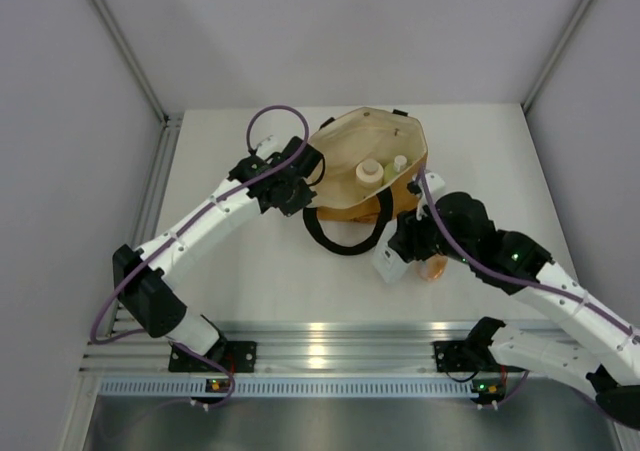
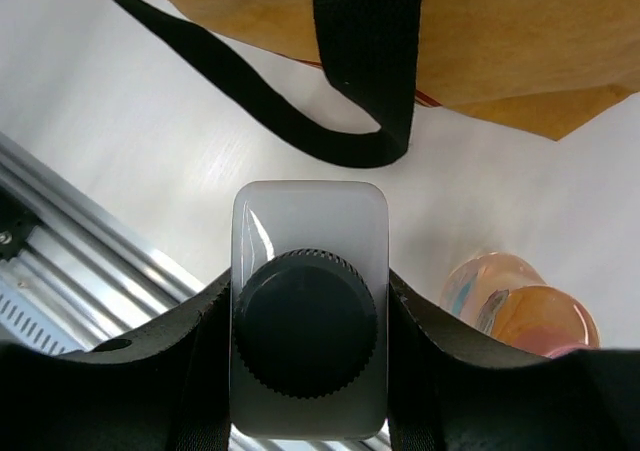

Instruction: Take the personal care products out of the canvas bag

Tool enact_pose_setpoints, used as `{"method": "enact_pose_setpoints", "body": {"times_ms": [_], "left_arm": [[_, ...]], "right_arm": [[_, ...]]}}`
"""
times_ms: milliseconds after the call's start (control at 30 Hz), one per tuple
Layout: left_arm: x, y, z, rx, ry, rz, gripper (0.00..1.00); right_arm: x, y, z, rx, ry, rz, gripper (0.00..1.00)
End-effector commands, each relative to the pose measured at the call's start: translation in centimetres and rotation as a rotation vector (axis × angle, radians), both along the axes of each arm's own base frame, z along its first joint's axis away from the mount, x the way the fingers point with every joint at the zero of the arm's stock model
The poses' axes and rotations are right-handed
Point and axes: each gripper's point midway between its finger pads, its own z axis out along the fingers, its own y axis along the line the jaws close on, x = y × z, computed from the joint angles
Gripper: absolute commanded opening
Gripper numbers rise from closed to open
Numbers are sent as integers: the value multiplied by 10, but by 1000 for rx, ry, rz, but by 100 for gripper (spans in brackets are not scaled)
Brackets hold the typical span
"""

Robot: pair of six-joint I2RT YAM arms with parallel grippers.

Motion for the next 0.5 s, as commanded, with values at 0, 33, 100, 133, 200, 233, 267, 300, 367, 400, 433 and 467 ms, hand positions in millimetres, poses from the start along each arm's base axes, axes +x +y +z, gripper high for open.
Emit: {"method": "enact_pose_setpoints", "body": {"times_ms": [0,33,100,133,200,233,267,300,367,400,433,467], "left_arm": [[1,1,-5,16,16,0,0],[0,1,-5,18,18,0,0],[1,2,-5,19,16,-1,0],[1,1,-5,20,17,-1,0],[1,2,-4,20,14,-1,0],[1,2,-4,21,13,-1,0],[2,2,-4,21,11,2,0],[2,2,-3,22,10,3,0],[3,2,-2,21,7,0,0],[4,1,-2,20,6,0,0],[4,1,-2,22,7,-1,0],[4,1,-1,20,4,-1,0]], "right_arm": [[26,19,58,192,-233,-46,0],[30,17,51,183,-245,-72,0],[33,13,44,176,-253,-103,0],[35,11,34,156,-252,-125,0],[36,10,25,152,-260,-138,0],[36,10,22,147,-268,-145,0],[37,10,20,143,-272,-151,0],[36,10,13,131,-269,-148,0],[36,12,9,124,-280,-155,0],[34,12,2,107,-285,-154,0],[34,12,-1,101,-291,-158,0],[34,11,-2,106,-297,-164,0]]}}
